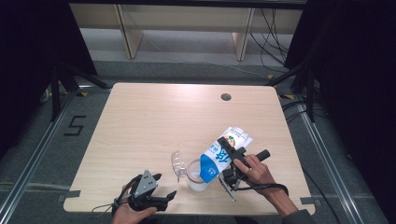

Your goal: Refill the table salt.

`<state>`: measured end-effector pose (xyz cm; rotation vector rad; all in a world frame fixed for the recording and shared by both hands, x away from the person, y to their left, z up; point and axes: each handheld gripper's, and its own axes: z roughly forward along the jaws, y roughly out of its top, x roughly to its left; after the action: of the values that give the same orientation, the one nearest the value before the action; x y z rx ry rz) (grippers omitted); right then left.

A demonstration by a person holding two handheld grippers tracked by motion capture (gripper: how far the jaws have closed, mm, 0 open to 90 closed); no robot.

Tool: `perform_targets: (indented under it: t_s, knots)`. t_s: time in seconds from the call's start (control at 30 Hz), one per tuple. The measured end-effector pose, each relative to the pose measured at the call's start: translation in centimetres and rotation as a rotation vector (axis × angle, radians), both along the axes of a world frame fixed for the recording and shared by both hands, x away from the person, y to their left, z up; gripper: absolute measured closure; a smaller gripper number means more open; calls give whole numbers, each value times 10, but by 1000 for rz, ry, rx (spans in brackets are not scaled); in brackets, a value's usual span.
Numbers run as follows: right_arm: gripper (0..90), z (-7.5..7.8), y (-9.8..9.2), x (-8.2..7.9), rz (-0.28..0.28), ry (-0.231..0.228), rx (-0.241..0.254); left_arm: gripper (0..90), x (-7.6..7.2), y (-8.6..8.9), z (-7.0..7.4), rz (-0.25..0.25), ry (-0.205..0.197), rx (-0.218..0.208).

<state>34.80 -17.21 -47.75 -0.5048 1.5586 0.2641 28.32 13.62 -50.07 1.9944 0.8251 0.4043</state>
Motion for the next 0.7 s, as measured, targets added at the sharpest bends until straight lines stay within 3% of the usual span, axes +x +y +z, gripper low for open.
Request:
perform_targets:
  t_s: [0.17, 0.2, 0.37, 0.4, 0.63, 0.7]
  knots:
    - [579, 0, 0, 0, -1, -6, -12, 198, 0, 0, 0, 3, 4, -3]
    - [579, 2, 1, 0, 12, -24, -31, 197, -1, 0, 0, 10, 11, -13]
    - [581, 1, 1, 0, 10, -6, -7, 197, -1, 0, 0, 11, 11, -13]
    - [582, 3, 1, -1, 11, -28, -28, 197, -1, 0, 0, 11, 11, -13]
    - [582, 4, 3, -1, 14, -34, -35, 198, -1, 0, 0, 12, 11, -14]
    - [583, 1, 2, -1, 3, -10, -12, 197, 0, 0, 0, 12, 11, -12]
